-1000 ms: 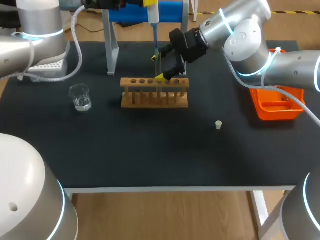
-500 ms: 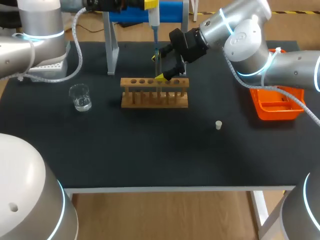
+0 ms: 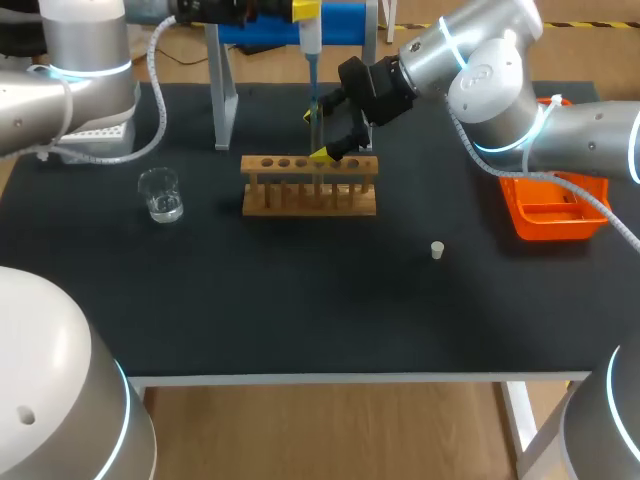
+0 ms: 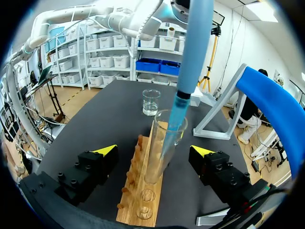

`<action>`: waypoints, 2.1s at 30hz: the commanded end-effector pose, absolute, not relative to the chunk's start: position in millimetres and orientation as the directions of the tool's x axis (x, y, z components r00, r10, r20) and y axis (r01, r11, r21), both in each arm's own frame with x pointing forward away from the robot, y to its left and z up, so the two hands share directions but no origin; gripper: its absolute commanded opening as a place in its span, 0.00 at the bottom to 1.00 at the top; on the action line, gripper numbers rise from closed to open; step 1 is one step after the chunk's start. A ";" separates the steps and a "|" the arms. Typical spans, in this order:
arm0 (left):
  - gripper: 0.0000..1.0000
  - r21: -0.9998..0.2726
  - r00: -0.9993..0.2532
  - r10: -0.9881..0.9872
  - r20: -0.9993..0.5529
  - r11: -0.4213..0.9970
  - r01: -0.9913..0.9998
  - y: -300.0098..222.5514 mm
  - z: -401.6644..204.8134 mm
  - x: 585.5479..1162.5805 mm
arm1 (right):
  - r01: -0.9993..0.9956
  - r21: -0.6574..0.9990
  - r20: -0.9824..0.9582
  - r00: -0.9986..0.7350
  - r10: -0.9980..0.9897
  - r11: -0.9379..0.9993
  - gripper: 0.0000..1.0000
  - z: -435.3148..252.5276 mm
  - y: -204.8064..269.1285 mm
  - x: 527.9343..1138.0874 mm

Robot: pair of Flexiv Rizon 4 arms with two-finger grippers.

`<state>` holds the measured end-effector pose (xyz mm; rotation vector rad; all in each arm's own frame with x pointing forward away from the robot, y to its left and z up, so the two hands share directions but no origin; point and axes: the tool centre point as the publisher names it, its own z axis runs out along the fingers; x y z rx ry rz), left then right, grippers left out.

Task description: Invert the test tube, pick up the pipette, mount the tip to pipette, aspirate from beaker and dispense into the tube, eject the tip, return the pipette, and cap with the stopper.

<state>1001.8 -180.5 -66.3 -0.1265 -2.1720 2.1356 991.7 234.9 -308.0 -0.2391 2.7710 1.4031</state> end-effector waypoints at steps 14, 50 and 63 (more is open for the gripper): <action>0.00 -1.000 -0.991 0.136 -0.005 0.018 0.008 -183.1 -69.8 1004.2 | -0.148 0.799 -0.092 -0.988 -0.125 0.583 1.00 -307.5 234.1 991.5; 0.00 -1.000 -0.991 0.136 0.007 0.015 -0.005 -185.0 -80.2 1003.1 | -0.148 0.799 -0.092 -0.988 -0.125 0.583 1.00 -307.5 234.1 991.5; 0.00 -1.000 -0.991 0.136 0.009 0.011 -0.007 -184.6 -81.8 1004.1 | -0.148 0.799 -0.092 -0.988 -0.125 0.583 1.00 -307.5 234.1 991.5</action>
